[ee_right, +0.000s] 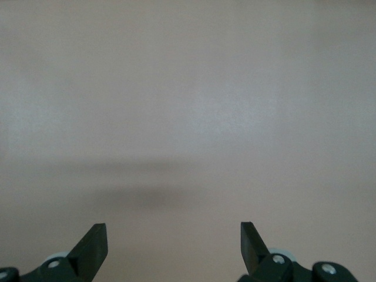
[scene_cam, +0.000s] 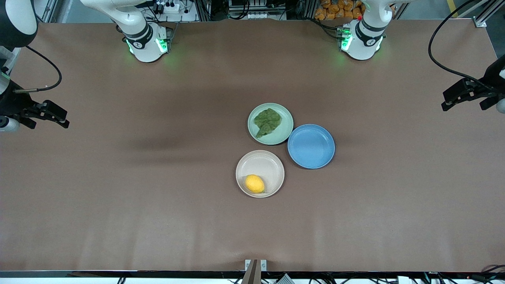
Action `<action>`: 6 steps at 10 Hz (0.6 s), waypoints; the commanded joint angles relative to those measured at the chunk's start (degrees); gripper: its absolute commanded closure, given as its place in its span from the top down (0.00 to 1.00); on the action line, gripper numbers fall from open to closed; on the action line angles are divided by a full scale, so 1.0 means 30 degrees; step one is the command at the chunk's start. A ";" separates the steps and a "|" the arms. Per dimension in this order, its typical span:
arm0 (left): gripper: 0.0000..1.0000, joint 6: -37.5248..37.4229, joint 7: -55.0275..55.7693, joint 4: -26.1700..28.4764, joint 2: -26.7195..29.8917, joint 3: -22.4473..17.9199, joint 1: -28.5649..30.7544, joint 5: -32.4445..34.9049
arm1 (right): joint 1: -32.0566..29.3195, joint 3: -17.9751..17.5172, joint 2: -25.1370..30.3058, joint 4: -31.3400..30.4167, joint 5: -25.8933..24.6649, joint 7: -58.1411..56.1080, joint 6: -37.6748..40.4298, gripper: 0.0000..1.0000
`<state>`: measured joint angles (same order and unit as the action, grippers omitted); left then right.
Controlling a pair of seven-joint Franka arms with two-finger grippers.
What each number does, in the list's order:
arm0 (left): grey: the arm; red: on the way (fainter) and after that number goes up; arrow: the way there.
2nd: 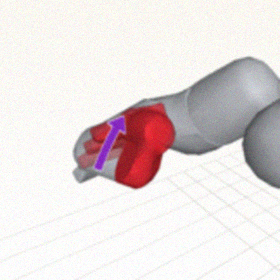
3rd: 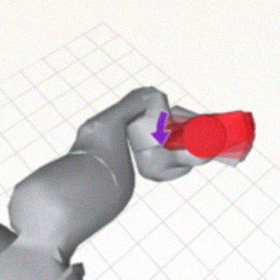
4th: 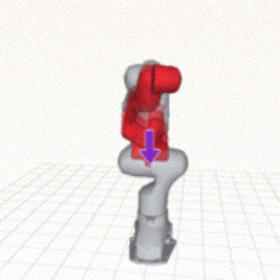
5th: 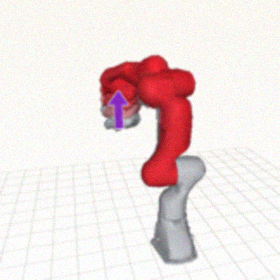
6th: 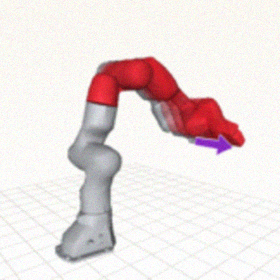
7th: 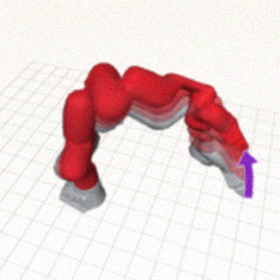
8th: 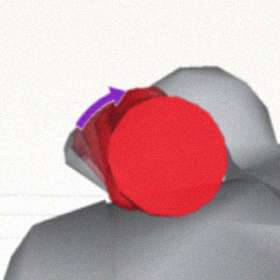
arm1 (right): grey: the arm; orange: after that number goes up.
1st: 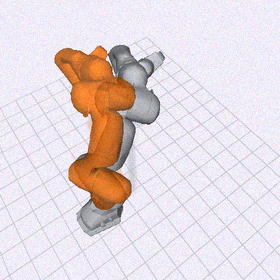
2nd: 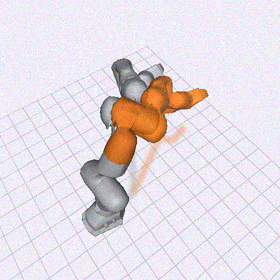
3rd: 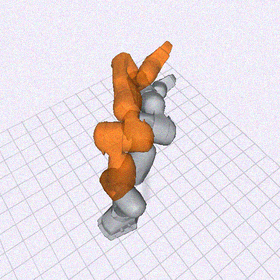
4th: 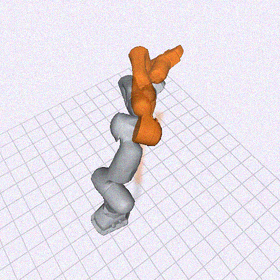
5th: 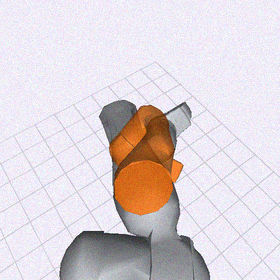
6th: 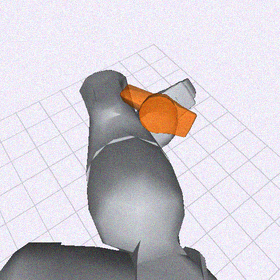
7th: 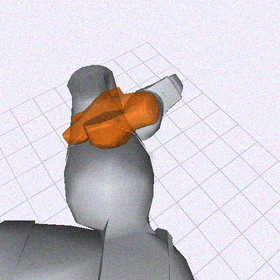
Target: Pick lemon and lettuce from plates
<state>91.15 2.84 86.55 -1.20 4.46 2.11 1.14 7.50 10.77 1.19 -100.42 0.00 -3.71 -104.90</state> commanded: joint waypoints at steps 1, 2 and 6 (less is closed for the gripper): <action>1.00 -0.0061 -0.0097 -0.0287 -0.0243 0.0006 -0.0030 -0.0293 | 0.0166 -0.0014 0.0421 0.0043 -0.0059 0.0121 0.0160 1.00; 1.00 -0.0061 -0.0040 -0.0258 -0.0361 0.0007 -0.0059 -0.0293 | 0.0167 -0.0015 0.0480 0.0364 -0.0087 0.0093 0.0627 1.00; 1.00 -0.0003 -0.0010 -0.0316 -0.1587 0.0007 -0.0585 -0.0264 | 0.0402 -0.0015 0.0627 0.2676 -0.0087 0.0093 0.3934 1.00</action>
<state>91.15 2.84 86.60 -3.85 4.55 1.45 1.13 8.31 10.63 2.21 -94.98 0.00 -3.70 -96.66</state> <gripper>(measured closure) 0.000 0.000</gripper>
